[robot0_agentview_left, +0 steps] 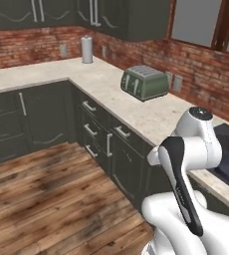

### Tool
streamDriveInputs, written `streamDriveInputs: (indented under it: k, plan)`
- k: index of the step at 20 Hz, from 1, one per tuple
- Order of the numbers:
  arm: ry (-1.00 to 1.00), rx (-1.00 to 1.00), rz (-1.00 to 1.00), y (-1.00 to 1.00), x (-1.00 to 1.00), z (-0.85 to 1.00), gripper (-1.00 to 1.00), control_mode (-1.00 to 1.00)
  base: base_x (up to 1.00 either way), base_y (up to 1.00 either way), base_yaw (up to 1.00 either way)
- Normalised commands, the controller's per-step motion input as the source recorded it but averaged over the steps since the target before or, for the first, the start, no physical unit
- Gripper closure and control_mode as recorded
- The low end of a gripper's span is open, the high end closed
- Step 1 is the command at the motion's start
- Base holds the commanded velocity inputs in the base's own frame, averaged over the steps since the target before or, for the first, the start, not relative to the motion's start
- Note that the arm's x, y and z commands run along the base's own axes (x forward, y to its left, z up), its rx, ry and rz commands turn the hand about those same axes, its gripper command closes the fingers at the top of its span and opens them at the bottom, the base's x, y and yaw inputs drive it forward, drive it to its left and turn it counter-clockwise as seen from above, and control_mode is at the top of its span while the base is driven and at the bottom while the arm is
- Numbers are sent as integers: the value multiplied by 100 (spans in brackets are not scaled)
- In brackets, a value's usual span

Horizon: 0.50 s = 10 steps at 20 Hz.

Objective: Move the pot and pan from the stove into the sink.

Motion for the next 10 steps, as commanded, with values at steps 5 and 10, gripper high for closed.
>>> streamDriveInputs:
  k: [5,10]
  plan:
    - [0,0,0,0,0,0,-100,100,-27,15,41]
    - [0,0,0,0,0,0,-100,100,-29,22,37]
